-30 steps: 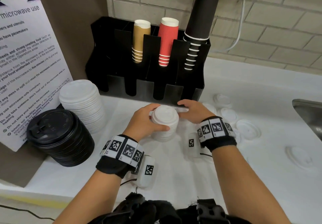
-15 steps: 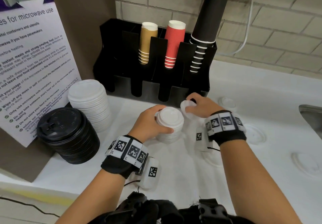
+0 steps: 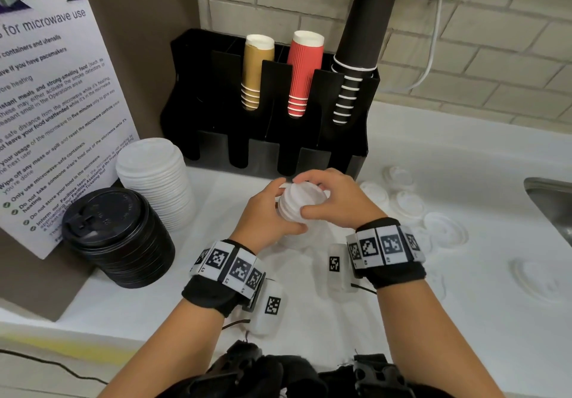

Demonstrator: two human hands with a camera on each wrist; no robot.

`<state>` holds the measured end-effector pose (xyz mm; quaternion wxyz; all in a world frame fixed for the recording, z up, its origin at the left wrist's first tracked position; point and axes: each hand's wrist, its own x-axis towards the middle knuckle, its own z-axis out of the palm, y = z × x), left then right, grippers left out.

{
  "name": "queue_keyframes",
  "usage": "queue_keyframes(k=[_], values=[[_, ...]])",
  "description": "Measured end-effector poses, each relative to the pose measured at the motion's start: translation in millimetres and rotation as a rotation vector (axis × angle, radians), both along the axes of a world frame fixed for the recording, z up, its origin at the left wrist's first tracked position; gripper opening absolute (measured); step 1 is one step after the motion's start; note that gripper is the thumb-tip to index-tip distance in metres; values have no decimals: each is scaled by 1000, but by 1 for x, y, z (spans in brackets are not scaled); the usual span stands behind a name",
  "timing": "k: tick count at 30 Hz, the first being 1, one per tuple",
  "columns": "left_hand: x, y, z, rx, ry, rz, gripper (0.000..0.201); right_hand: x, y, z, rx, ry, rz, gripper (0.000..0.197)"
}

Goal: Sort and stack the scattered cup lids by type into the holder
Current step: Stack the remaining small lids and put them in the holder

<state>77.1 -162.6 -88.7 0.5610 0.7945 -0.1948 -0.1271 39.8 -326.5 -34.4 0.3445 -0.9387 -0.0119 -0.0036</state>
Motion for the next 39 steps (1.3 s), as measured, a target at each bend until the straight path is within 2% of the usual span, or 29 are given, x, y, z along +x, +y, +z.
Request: queue_keyframes(k=[5, 9, 13, 15, 17, 18, 20, 22, 25, 28, 33, 39], values=[[0, -1, -1, 6, 8, 6, 87, -1, 5, -1, -76, 25, 0, 56], [-1, -1, -1, 8, -7, -1, 71, -3, 7, -3, -85, 10, -16, 57], [-3, -3, 2, 12, -18, -20, 69, -5, 6, -5, -68, 11, -11, 55], [-4, -5, 3, 8, -15, -21, 67, -7, -1, -4, 4, -3, -17, 49], [-4, -7, 3, 2, -3, -23, 65, -10, -17, -2, 52, -49, -118, 41], [-4, -8, 3, 4, 2, -24, 65, -10, -28, 0, 15, -48, -198, 40], [-3, -11, 4, 17, 3, -29, 66, -12, -54, 2, -172, 76, -332, 46], [-4, -15, 5, 31, 4, -34, 67, -17, -74, 1, -315, 307, -399, 61], [-5, -22, 7, 49, 2, -43, 69, -21, -83, -3, -346, 522, -394, 75], [-5, -28, 8, 65, -5, -44, 70, -19, -81, -10, -372, 546, -365, 70], [-6, -35, 8, 76, -11, -43, 69, -17, -88, -9, -363, 455, -391, 53], [-5, -40, 9, 92, -23, -38, 67, -15, -81, -9, -392, 551, -305, 71]])
